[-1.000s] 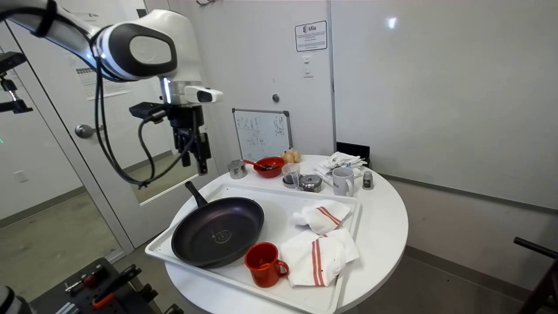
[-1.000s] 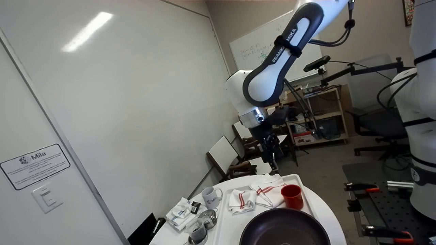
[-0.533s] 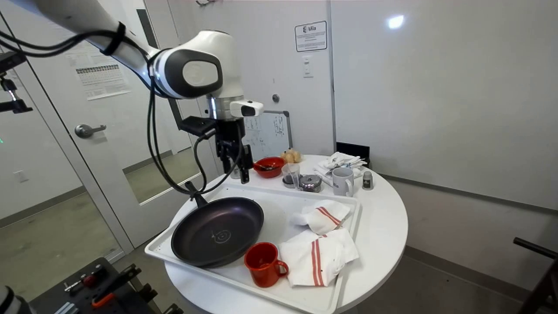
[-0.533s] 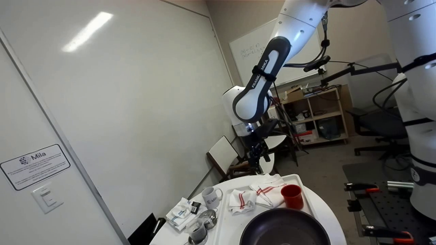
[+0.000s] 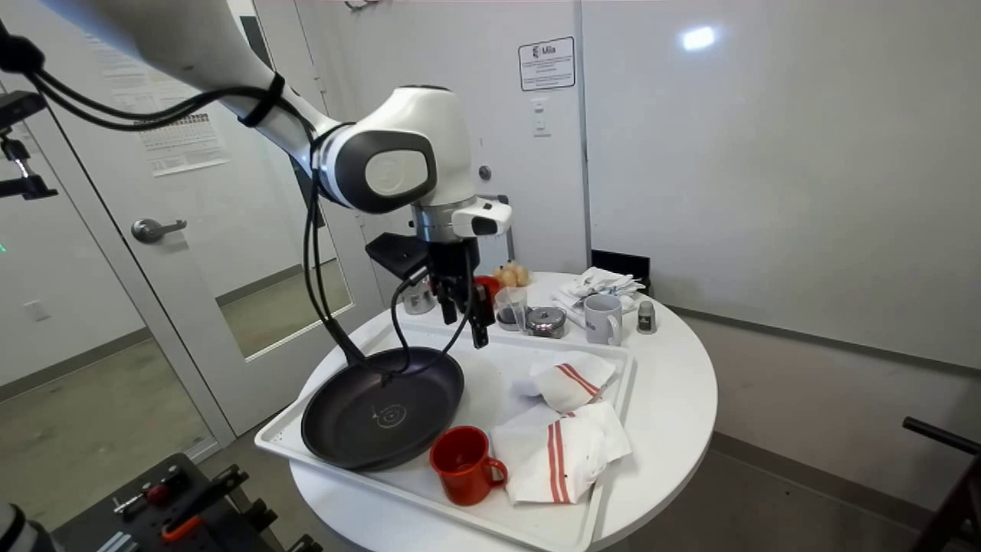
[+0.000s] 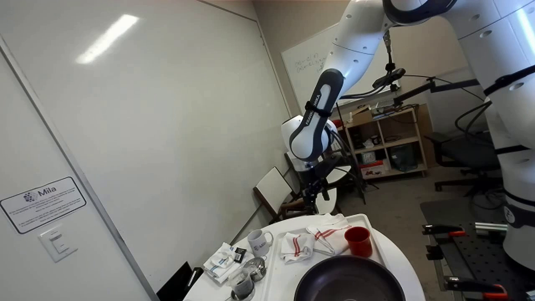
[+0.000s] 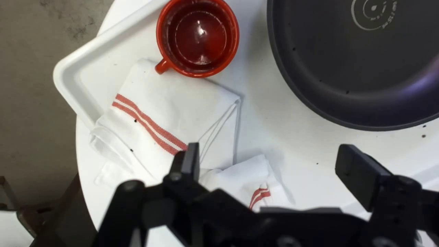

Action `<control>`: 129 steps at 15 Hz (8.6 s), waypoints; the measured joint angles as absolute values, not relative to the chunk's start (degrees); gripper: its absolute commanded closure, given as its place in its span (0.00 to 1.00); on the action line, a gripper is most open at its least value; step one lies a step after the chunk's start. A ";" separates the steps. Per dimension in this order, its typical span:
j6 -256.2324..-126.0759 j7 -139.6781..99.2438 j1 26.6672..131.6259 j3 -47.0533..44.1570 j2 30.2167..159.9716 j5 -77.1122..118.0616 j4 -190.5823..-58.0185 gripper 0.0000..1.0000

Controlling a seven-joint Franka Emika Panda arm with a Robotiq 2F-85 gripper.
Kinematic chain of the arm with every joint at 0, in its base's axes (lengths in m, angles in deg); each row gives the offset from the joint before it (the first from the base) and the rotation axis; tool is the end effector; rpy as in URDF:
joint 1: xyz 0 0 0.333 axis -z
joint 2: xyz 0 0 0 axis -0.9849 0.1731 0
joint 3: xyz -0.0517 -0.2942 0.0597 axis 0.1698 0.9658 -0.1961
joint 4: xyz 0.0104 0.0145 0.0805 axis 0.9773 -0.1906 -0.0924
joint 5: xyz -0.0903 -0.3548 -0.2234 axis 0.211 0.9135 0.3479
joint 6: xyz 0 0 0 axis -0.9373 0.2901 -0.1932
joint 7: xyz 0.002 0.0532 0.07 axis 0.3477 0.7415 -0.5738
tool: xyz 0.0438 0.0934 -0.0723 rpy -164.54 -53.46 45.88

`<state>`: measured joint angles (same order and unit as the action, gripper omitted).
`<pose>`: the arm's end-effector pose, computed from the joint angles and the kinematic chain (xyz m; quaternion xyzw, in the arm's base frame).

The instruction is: Use the towel next to the red mug to wipe the black pan

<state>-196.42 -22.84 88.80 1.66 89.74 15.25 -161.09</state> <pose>0.5371 -0.1532 0.2191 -0.9856 0.1689 0.0031 0.0014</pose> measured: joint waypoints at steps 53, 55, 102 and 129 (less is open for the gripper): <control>-197.69 -19.46 100.06 1.63 128.88 3.03 -133.43 0.00; -197.59 -19.46 100.07 1.71 129.25 3.03 -132.91 0.26; -213.18 -14.47 76.85 6.74 94.60 31.47 -167.06 1.00; -217.92 -12.40 69.67 -3.27 112.80 31.49 -164.78 0.74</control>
